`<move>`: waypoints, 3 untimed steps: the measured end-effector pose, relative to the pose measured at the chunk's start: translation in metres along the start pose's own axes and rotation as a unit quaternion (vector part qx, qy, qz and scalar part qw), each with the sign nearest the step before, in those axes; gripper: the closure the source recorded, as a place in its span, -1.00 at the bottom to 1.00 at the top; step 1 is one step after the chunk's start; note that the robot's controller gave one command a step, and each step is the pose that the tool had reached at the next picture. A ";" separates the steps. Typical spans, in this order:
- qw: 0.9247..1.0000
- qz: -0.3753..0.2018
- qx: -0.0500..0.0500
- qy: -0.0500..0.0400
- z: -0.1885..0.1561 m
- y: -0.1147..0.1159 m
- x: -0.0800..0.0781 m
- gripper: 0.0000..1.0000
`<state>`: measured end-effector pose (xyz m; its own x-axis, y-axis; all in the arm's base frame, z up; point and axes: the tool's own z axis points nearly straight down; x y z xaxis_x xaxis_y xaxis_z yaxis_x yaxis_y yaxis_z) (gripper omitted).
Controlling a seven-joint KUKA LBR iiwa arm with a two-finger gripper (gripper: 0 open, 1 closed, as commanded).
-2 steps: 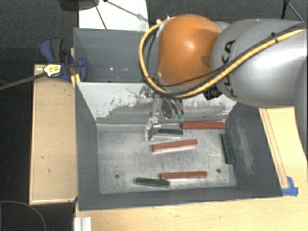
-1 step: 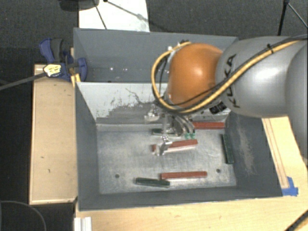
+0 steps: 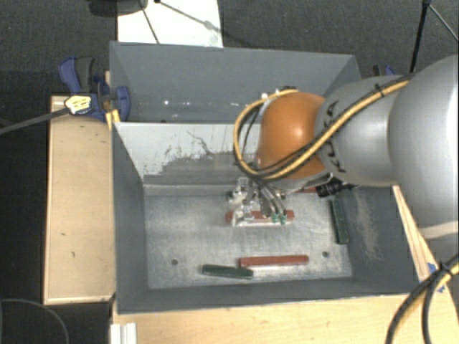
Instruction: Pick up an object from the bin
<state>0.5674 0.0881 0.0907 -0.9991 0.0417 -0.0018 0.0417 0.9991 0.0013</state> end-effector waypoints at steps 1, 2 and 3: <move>1.000 0.001 0.000 0.000 0.000 0.000 0.000 1.00; 1.000 0.001 0.000 0.002 -0.030 -0.008 -0.002 1.00; 1.000 -0.013 0.000 0.000 -0.110 0.010 0.011 1.00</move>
Offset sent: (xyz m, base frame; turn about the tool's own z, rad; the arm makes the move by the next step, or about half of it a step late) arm 0.0035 -0.0138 0.0501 0.0031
